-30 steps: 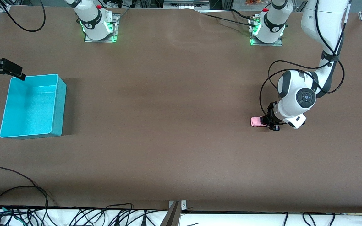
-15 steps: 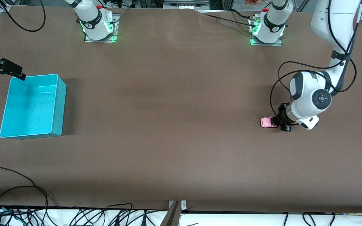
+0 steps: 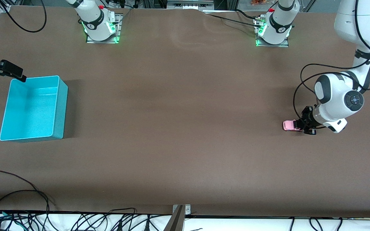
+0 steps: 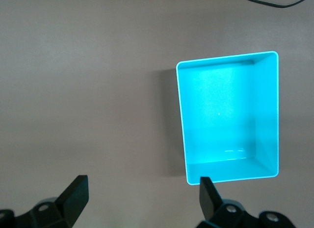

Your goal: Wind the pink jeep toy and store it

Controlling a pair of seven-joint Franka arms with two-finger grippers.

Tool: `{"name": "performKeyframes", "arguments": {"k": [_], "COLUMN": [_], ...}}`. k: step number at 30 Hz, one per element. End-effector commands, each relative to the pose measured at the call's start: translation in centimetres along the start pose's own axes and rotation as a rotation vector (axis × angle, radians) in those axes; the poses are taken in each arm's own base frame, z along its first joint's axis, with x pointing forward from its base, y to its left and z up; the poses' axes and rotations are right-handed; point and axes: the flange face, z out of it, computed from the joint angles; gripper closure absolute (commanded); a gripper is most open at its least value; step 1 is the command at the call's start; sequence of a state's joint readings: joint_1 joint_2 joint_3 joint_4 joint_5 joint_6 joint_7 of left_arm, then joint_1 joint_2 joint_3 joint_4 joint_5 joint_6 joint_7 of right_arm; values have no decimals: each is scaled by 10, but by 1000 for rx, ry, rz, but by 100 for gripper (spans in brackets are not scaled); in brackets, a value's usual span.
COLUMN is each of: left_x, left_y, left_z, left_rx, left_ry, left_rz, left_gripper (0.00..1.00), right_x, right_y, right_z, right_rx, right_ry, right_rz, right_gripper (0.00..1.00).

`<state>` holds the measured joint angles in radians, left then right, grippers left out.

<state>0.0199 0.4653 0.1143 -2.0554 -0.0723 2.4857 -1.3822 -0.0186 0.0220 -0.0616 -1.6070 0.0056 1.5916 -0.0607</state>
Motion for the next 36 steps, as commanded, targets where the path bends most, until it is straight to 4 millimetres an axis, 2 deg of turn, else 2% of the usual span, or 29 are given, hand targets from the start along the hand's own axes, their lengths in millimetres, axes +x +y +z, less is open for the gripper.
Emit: {"name": "performKeyframes", "arguments": {"k": [1, 5, 9, 10, 13, 14, 16, 22, 27, 36], "left_x": [19, 26, 26, 26, 27, 28, 29, 33, 33, 33], "left_y": [-8, -8, -7, -7, -3, -2, 4, 26, 30, 21], "left_z": [30, 31, 30, 29, 22, 19, 7, -46, -85, -150], "left_rx": [16, 7, 4, 3, -11, -17, -41, -33, -8, -45], "left_ry": [29, 31, 32, 32, 33, 34, 37, 30, 18, 18], "left_rz": [23, 13, 13, 11, 13, 11, 7, 18, 68, 267], "left_gripper": [87, 85, 74, 64, 14, 0, 0, 0, 0, 0], "right_x": [0, 0, 0, 0, 0, 0, 0, 0, 0, 0], "right_y": [-1, -1, -1, -1, -1, -1, -1, -1, -1, -1], "right_z": [-4, -4, -4, -4, -4, -4, -4, -4, -4, -4], "right_rx": [5, 5, 5, 5, 5, 5, 5, 3, 5, 5], "right_ry": [1, 1, 1, 1, 1, 1, 1, 1, -1, 1], "right_rz": [-13, -16, -15, -15, -16, -16, -16, -16, -16, -15], "right_gripper": [0, 0, 0, 0, 0, 0, 0, 0, 0, 0]}}
